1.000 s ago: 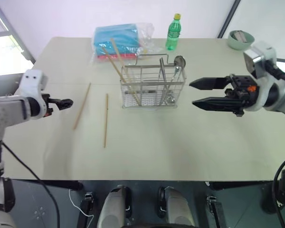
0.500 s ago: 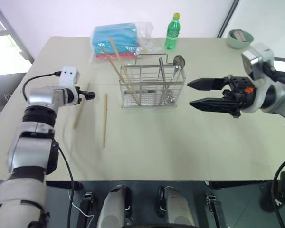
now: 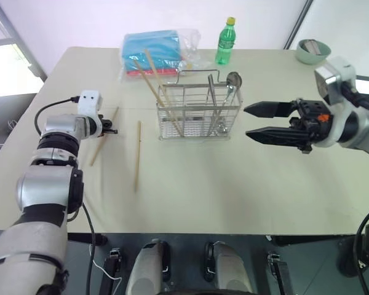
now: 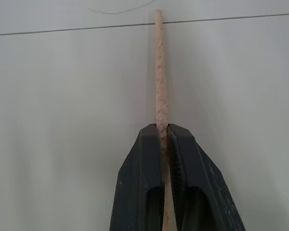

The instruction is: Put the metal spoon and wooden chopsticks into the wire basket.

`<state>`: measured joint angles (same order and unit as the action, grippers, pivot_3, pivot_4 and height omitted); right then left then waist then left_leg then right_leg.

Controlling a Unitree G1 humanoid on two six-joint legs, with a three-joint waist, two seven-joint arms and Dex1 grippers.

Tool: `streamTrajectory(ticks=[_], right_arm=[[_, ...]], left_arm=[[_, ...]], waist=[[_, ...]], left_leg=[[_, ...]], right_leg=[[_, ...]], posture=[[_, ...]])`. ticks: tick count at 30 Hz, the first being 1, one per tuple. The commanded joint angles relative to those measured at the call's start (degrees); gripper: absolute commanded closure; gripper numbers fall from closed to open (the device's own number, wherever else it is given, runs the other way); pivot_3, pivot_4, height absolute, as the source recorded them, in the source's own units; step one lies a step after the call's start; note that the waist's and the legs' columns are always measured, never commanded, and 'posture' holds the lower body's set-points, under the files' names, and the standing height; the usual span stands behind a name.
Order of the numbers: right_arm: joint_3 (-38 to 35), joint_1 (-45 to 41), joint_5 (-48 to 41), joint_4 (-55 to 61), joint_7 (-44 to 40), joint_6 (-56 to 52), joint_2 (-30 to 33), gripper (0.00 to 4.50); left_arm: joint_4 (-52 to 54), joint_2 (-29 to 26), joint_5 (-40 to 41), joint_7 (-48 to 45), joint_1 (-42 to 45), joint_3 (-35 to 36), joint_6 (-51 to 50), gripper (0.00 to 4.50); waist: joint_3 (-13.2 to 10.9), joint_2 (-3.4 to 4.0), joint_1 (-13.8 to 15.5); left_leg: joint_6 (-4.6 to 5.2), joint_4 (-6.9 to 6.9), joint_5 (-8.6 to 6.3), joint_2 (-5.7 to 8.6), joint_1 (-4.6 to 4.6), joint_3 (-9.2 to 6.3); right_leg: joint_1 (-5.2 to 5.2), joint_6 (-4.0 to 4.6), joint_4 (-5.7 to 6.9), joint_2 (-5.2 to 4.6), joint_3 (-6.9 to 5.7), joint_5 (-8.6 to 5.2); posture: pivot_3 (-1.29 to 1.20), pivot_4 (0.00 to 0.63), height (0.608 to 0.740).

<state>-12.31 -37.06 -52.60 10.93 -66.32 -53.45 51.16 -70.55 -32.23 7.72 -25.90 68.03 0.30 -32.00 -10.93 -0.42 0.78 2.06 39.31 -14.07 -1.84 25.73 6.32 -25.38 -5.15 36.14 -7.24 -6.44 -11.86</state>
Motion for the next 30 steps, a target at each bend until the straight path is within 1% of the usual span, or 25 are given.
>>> streamTrajectory(ticks=[1, 3, 5, 7, 9, 11, 14, 18, 21, 24, 26, 30], right_arm=[[-1.8, -0.5, -0.8, 0.7, 0.3, 1.0, 0.5, 0.55], [-1.8, -0.5, -0.9, 0.6, 0.5, 1.0, 0.4, 0.55], [-1.7, -0.6, -0.9, 0.5, 0.6, 1.0, 0.4, 0.55], [-1.7, -0.6, -1.0, 0.3, 0.8, 0.8, 0.5, 0.55], [-1.7, -0.8, -1.2, 0.2, 1.0, 0.4, 0.5, 0.55], [-1.7, -1.0, -1.5, 0.4, 1.3, 0.0, 0.5, 0.55], [-1.6, -1.2, -1.9, 0.6, 1.9, -0.5, 0.4, 0.55], [-1.9, -1.0, -2.3, 0.8, 2.9, -1.0, 0.2, 0.55], [-2.8, -0.3, -3.0, 1.5, 4.0, -1.4, 0.3, 0.55], [-3.9, 0.9, -4.0, 2.3, 5.4, -1.7, 0.6, 0.55], [-4.7, 1.8, -4.5, 2.9, 6.3, -1.8, 0.6, 0.55], [-6.8, 2.9, -5.8, 3.8, 8.3, -2.2, 0.6, 0.55]], left_arm=[[0.1, -0.2, -0.1, 1.9, 2.1, 2.9, 1.0, 4.43], [1.4, -0.5, 1.3, 4.9, 3.3, 6.0, 4.6, 4.43], [4.2, -0.6, 4.6, 8.7, 5.0, 11.3, 11.3, 4.43], [7.0, 0.0, 8.9, 11.7, 7.1, 17.2, 14.9, 4.43], [10.9, 1.2, 13.7, 13.1, 9.1, 22.8, 17.9, 4.43], [16.2, 3.2, 19.0, 13.9, 10.9, 27.9, 19.7, 4.43], [24.1, 7.1, 25.6, 13.8, 13.1, 32.0, 18.2, 4.43], [32.0, 11.4, 30.5, 13.5, 15.0, 32.1, 14.7, 4.43], [37.2, 14.4, 31.4, 12.8, 14.7, 29.3, 12.2, 4.43], [41.3, 16.1, 32.4, 12.3, 14.6, 27.7, 10.0, 4.43], [43.6, 17.0, 32.2, 11.5, 14.3, 25.9, 9.1, 4.43], [46.5, 19.5, 28.0, 10.0, 10.1, 19.5, 9.2, 4.43]], waist=[[0.0, 0.00, 0.0], [0.0, -0.03, 0.0], [-0.1, -0.14, 0.0], [-0.2, -0.35, 0.0], [-0.2, -0.40, 0.0], [-0.2, -0.40, 0.0], [-0.2, -0.40, 0.0], [-0.2, -0.40, -0.1], [-0.2, -0.40, 0.0], [-0.2, -0.40, 0.0], [-0.2, -0.40, 0.0], [-0.2, -0.38, 0.0]], left_leg=[[0.00, 0.00, 0.00, 0.00, 0.00, 0.00], [0.00, 0.00, 0.00, 0.00, 0.01, -0.01], [0.00, 0.00, 0.00, -0.01, 0.04, -0.02], [-0.01, 0.01, 0.01, -0.02, 0.08, -0.06], [-0.03, 0.05, 0.02, 0.00, 0.17, -0.11], [-0.17, 0.10, 0.10, 0.06, 0.21, -0.08], [-0.14, 0.16, 0.09, 0.12, 0.20, 0.01], [-0.13, 0.28, 0.09, 0.09, 0.18, 0.00], [-0.13, 0.33, 0.09, 0.07, 0.19, -0.01], [-0.12, 0.35, 0.09, 0.08, 0.20, -0.01], [-0.12, 0.36, 0.09, 0.07, 0.21, -0.01], [-0.12, 0.37, 0.09, 0.05, 0.19, -0.01]], right_leg=[[0.00, 0.00, 0.00, 0.00, 0.00, 0.00], [-0.01, 0.00, 0.00, 0.00, -0.01, 0.00], [-0.03, 0.00, 0.00, 0.00, -0.01, 0.00], [-0.04, 0.00, 0.01, -0.01, -0.03, 0.00], [-0.04, 0.00, 0.00, -0.06, -0.09, 0.01], [-0.04, -0.02, -0.02, -0.15, -0.10, 0.02], [0.00, -0.04, -0.03, -0.23, -0.10, 0.02], [0.05, -0.06, 0.03, -0.17, -0.13, 0.03], [0.07, -0.07, 0.04, -0.13, -0.13, 0.03], [0.07, -0.07, 0.04, -0.12, -0.13, 0.03], [0.07, -0.08, 0.04, -0.11, -0.13, 0.03], [0.10, -0.08, 0.03, -0.07, -0.12, 0.03]], posture=[[0.00, 0.150, 0.707], [0.00, 0.150, 0.707], [0.00, 0.150, 0.707], [0.00, 0.150, 0.707], [0.00, 0.150, 0.707], [0.00, 0.150, 0.707], [0.00, 0.150, 0.707], [0.00, 0.150, 0.707], [0.00, 0.150, 0.707], [0.00, 0.150, 0.707], [0.00, 0.150, 0.707], [0.00, 0.150, 0.707]])
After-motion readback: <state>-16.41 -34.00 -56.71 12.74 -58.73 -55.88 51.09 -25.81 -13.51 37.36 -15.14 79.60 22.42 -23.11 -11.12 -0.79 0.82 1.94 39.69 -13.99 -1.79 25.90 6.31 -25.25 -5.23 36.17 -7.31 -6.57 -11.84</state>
